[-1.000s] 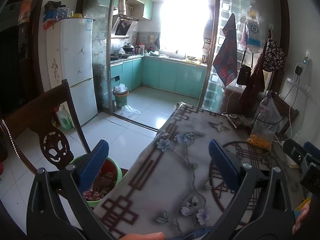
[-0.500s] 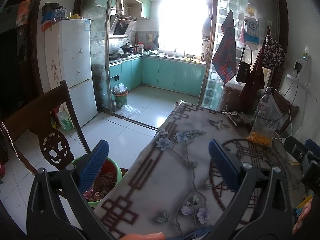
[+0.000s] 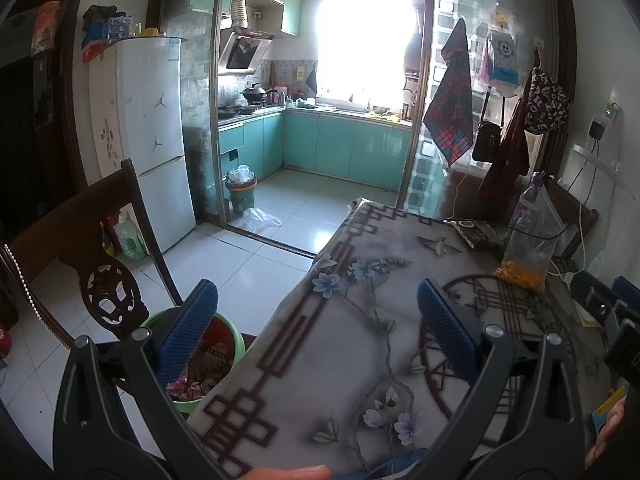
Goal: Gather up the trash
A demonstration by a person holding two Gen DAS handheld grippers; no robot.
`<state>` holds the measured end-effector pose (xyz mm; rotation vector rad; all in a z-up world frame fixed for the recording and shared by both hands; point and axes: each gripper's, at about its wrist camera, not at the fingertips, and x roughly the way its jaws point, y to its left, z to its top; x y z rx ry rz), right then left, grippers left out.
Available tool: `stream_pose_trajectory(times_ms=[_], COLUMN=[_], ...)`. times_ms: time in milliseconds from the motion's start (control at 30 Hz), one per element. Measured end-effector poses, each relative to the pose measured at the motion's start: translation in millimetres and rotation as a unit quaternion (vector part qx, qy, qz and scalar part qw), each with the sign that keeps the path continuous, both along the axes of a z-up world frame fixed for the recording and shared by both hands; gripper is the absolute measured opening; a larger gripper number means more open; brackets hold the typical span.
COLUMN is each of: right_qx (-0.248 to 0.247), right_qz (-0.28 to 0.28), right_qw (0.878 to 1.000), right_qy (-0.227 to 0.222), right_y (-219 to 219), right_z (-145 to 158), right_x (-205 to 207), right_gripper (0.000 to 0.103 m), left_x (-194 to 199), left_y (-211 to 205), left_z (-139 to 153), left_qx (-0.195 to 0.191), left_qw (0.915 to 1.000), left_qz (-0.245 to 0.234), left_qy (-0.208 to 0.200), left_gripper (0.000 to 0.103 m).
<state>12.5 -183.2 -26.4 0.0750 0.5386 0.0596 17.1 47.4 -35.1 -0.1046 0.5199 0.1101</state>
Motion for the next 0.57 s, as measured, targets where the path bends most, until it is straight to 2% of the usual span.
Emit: stream_pose_trajectory(times_ms=[200,367,433,533,567], right_qx=[-0.002,-0.001,-0.006,-0.026,-0.041], right_qz=[-0.005,-0.017,-0.031,-0.070,-0.097], right_qw=[1.000,1.000,0.999,0.996,0.993], right_qy=[0.002,0.017,0.030,0.048,0.061], right_y=[-2.8,-10.8,-23.0,-52.6,-72.1], right_z=[-3.0,-13.4,-29.4,-64.7,-86.7], right_x=[-3.2,2.0,6.7,12.7,15.5], right_gripper=[0.096,0.096,0.096,0.096,0.096], left_x=[0.0,7.6,15.3,37.5,45.2], left_y=[-1.3,-12.8,-16.9,-25.9,-29.1], left_z=[-4.1,-16.1,-27.3,-68.5,-85.0], left_qx=[0.000,0.015,0.020,0.028,0.035], left_qw=[0.9999,0.9992,0.9988,0.9962,0.9951], left_qz=[-0.009,-0.030,-0.033,-0.044,-0.044], left_qy=[0.008,0.020,0.032,0.069,0.082], left_gripper=[0.098,0.098,0.098,0.098,0.098])
